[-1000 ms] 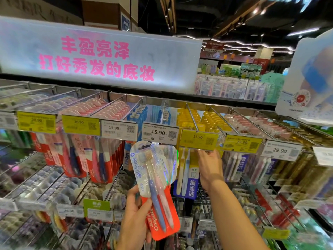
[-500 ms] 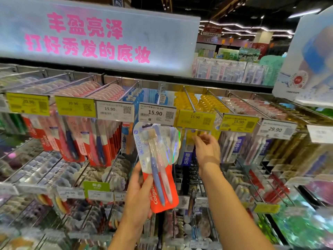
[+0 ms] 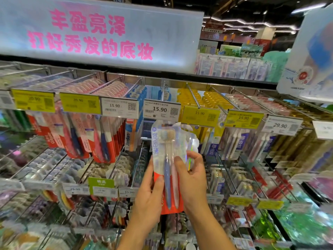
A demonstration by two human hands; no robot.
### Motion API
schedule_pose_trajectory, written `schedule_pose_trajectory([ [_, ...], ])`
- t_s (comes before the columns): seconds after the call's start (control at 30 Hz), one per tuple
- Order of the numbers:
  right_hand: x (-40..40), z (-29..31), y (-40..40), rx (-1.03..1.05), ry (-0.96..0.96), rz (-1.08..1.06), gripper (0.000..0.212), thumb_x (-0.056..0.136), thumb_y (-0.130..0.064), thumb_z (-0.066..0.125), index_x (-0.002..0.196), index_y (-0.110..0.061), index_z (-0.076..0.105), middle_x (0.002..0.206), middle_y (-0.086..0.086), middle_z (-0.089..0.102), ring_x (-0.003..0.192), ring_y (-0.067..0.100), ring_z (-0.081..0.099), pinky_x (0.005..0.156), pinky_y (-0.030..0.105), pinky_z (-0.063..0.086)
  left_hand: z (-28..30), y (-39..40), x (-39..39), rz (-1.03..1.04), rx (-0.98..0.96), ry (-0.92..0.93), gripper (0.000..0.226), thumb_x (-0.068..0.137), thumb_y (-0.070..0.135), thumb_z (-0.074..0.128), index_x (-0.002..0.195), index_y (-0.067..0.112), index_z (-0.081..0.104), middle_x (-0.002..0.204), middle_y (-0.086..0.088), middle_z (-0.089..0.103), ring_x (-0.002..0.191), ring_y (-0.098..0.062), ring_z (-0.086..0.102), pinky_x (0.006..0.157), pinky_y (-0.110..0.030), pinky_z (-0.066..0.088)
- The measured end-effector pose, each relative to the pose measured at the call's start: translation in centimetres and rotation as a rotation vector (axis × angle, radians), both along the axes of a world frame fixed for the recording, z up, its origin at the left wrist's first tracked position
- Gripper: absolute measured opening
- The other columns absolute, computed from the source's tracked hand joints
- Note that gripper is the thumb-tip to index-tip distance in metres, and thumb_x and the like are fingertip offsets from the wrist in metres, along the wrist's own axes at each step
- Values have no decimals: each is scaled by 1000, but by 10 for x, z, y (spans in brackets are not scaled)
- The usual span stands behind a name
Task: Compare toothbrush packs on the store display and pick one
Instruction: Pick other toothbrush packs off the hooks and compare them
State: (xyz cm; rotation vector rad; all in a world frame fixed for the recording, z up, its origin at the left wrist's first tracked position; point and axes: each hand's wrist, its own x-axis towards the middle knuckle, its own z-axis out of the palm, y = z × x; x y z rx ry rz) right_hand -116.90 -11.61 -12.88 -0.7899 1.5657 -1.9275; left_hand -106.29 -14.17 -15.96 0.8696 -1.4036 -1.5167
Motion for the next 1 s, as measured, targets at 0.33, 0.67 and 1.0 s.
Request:
schedule_pose_trajectory([
  [0.33, -5, 2, -1, 36, -66, 10, 11, 105, -32, 58, 113, -26, 61, 107, 13, 74, 92, 21, 73, 89, 50, 59, 6, 0, 0, 11, -108, -246, 55, 87, 73, 33, 133, 51, 54, 98, 29, 74, 88, 10, 70, 83, -27, 58],
  [0.67, -14, 3, 4, 7, -64, 69, 18, 108, -16, 51, 114, -32, 53, 106, 3, 77, 91, 19, 76, 82, 41, 61, 16, 3, -10, -55, -3, -218, 17, 109, 40, 36, 101, 46, 50, 92, 22, 63, 72, 26, 60, 61, 0, 44],
  [1.0, -16, 7, 3, 59, -88, 73, 24, 107, -13, 50, 109, -35, 57, 102, -1, 78, 93, 24, 76, 87, 47, 61, 17, -3, -19, -49, 207, -66, 21, 108, 26, 47, 116, 32, 65, 90, 11, 79, 90, -7, 75, 83, -32, 51],
])
